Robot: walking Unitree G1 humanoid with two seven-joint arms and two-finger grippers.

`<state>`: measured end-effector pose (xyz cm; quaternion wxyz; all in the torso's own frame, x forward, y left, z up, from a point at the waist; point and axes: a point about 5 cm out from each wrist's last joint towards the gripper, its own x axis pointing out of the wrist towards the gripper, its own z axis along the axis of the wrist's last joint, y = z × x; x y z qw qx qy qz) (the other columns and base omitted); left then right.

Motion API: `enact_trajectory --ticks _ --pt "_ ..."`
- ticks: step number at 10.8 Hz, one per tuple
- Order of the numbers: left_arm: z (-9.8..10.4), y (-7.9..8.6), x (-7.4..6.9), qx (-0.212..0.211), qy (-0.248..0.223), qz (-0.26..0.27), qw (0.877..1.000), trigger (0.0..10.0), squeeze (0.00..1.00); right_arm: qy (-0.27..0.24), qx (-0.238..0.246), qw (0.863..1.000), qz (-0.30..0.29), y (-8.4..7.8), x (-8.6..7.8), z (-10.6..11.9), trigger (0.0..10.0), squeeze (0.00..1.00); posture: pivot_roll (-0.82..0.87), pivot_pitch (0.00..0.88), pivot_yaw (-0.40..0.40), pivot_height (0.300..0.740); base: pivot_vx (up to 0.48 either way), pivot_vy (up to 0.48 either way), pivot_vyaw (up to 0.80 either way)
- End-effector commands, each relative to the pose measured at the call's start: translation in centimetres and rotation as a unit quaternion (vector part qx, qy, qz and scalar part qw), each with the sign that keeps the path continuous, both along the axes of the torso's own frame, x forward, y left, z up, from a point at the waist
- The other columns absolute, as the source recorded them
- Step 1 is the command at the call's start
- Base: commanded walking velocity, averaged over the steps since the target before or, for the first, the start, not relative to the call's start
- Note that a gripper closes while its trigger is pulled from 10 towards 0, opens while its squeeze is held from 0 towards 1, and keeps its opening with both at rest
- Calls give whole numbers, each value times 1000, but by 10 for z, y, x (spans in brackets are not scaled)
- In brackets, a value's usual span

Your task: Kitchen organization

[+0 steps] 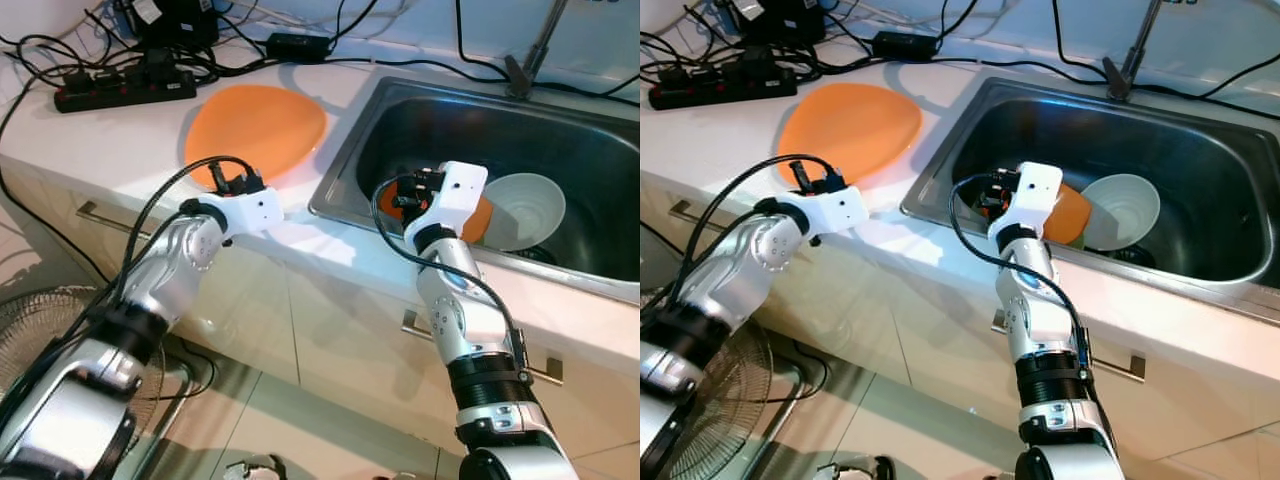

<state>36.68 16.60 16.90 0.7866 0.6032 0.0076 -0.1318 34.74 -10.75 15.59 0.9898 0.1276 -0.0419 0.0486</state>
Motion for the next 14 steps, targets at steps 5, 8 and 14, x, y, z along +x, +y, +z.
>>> enact_trajectory --ticks 5,8,14 --pt "62 -32 -12 -61 -101 -53 992 10000 0 7 2 1000 8 4 2 0 10000 0 116 77 9 740 0 0 0" --pt "78 -48 -23 -76 -117 -115 984 10000 0 7 5 1000 6 3 3 1 10000 0 117 72 12 740 0 0 0" --pt "51 -55 -28 -59 -80 -133 986 10000 0 -32 110 993 0 -14 17 52 10000 1000 102 71 11 740 0 0 0"
